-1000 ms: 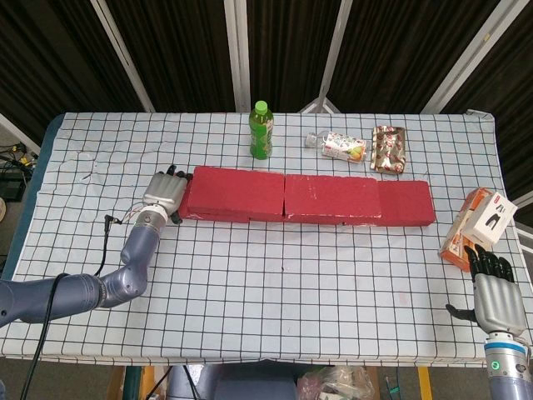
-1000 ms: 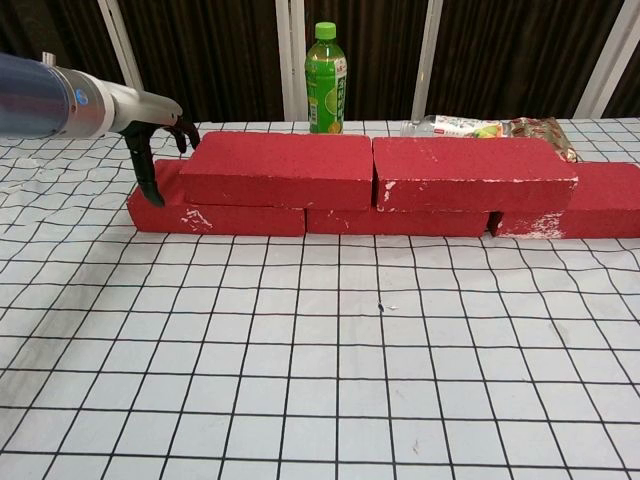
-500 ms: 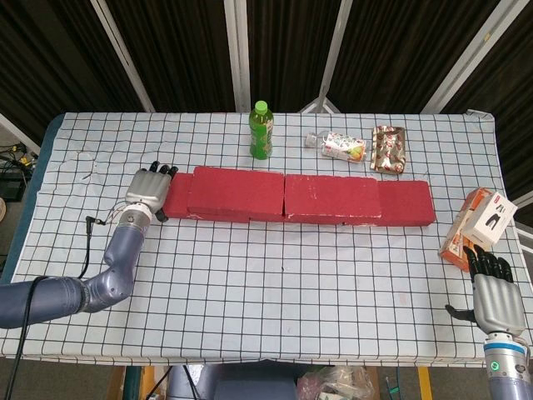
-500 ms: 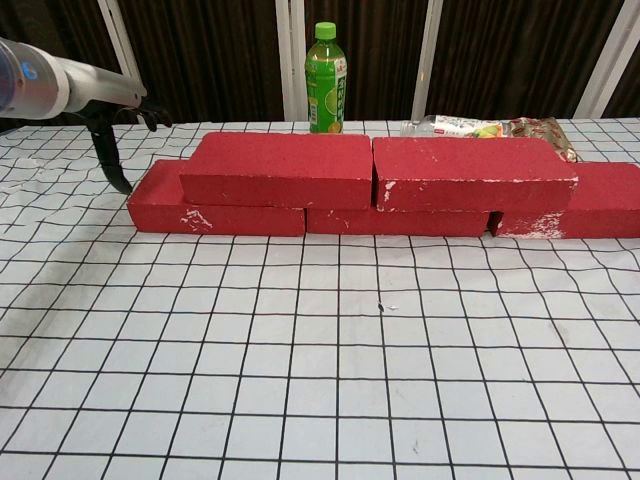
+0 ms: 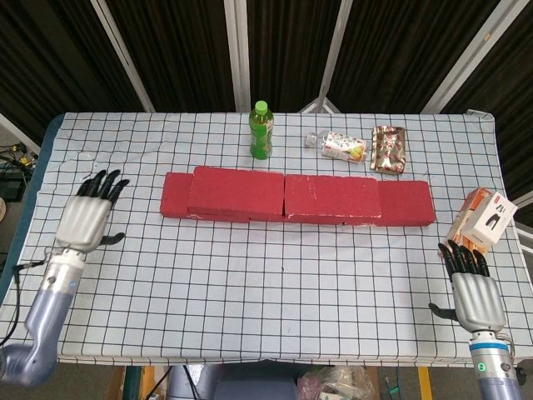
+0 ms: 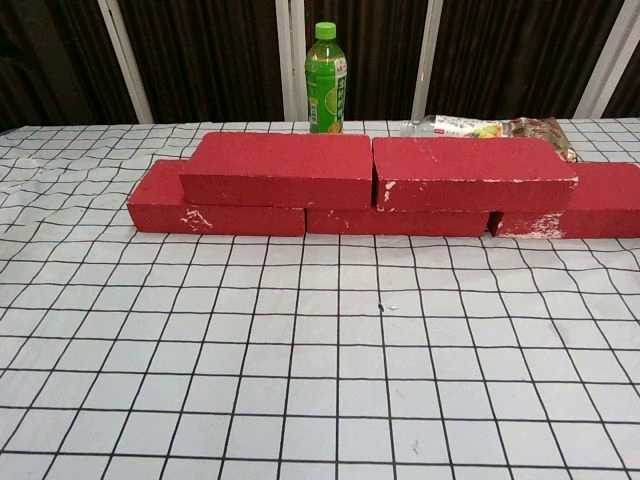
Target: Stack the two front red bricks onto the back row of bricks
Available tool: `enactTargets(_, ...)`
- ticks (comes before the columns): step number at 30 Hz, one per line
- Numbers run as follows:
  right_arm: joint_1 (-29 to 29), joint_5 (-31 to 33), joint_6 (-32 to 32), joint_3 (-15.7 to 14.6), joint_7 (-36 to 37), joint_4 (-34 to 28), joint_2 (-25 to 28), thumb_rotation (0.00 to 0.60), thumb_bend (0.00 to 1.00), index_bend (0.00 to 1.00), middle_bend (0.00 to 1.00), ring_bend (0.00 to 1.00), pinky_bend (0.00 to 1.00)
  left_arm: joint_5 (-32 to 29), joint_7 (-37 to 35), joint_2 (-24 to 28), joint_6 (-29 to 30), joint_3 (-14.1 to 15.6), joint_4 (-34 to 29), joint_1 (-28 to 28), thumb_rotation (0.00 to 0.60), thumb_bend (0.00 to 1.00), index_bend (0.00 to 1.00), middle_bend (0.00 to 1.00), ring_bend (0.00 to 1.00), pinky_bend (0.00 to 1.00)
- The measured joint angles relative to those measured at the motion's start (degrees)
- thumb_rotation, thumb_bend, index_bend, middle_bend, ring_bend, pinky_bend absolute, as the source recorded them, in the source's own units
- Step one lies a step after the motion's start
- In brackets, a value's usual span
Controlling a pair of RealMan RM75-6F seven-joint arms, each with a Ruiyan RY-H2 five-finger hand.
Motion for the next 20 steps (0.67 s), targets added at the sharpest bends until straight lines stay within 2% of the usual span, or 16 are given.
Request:
enactTargets(4, -0.4, -1.2, 0.9, -0.3, 0.2, 0.0, 0.0, 0.6, 0.13, 0.02, 0.0, 0.0, 0.0, 7.3, -8.3, -1.5, 7.6, 2.7, 5.2, 8.7, 0.6, 0.03, 0.15, 0.02, 0.0, 0.13)
enactTargets(10, -1.2, -2.8, 2.7, -0.5, -0.3, -0.5, 0.5, 0.6, 0.13, 0.02, 0.0, 0.0, 0.0, 9.9, -15.9, -2.9, 9.6, 3.8, 11.9, 15.2, 0.6, 0.03, 0.15, 0.01, 0.0, 0.13)
enactTargets(16, -1.7, -3.3, 3.2, -0.7, -1.0, -1.7, 1.2, 0.6, 0.13, 0.02, 0.0, 0.0, 0.0, 11.8, -15.5, -2.0, 10.6, 3.4, 10.8, 17.9, 0.6, 0.03, 0.15, 0.01, 0.0, 0.13)
enactTargets(20, -2.0, -3.5, 3.2, -0.6, -0.1, -2.9, 1.7, 0.6, 0.13, 0.02, 0.0, 0.0, 0.0, 11.7, -12.7, -1.5, 10.5, 2.5, 9.5, 19.0, 0.6, 0.03, 0.15, 0.01, 0.0, 0.13)
